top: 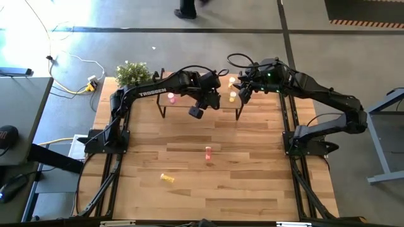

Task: Pick and place medicine bottles onto shelf by color
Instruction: Put the blue pill bottle on the shelf aligned with the other blue pill bottles

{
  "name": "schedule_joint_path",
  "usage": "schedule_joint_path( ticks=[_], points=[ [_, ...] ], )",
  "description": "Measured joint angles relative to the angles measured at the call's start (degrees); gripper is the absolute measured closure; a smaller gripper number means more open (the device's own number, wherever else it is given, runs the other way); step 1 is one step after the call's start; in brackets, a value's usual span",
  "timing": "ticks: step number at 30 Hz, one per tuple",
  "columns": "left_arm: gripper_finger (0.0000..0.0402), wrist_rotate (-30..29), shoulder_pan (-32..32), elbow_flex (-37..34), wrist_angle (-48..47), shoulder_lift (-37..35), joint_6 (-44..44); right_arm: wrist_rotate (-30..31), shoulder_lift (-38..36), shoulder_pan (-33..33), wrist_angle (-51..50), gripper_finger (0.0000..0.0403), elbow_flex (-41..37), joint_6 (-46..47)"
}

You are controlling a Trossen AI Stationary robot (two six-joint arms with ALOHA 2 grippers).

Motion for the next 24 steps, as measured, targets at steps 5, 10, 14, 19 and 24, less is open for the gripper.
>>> schedule_joint_path(
  ticks=[5, 10, 14, 19, 24],
  points=[
    [0.0287, 0.0, 0.0, 0.0, 2.5, 0.0, -0.1, 0.0, 0.0, 0.0, 0.0, 0.0221, 0.0, 0.0],
    [0.0287, -0.1, 0.0, 0.0, 1.7, 0.0, -0.1, 0.0, 0.0, 0.0, 0.0, 0.0221, 0.0, 0.0],
    [0.0287, 0.0, 0.0, 0.0, 1.7, 0.0, -0.8, 0.0, 0.0, 0.0, 0.0, 0.0221, 0.0, 0.0],
    [0.0287, 0.0, 0.0, 0.0, 0.4, 0.0, -1.1, 0.0, 0.0, 0.0, 0.0, 0.0221, 0.0, 0.0],
    [0.0287, 0.0, 0.0, 0.0, 0.4, 0.0, -1.0, 0.0, 0.0, 0.0, 0.0, 0.0221, 0.0, 0.0]
  ],
)
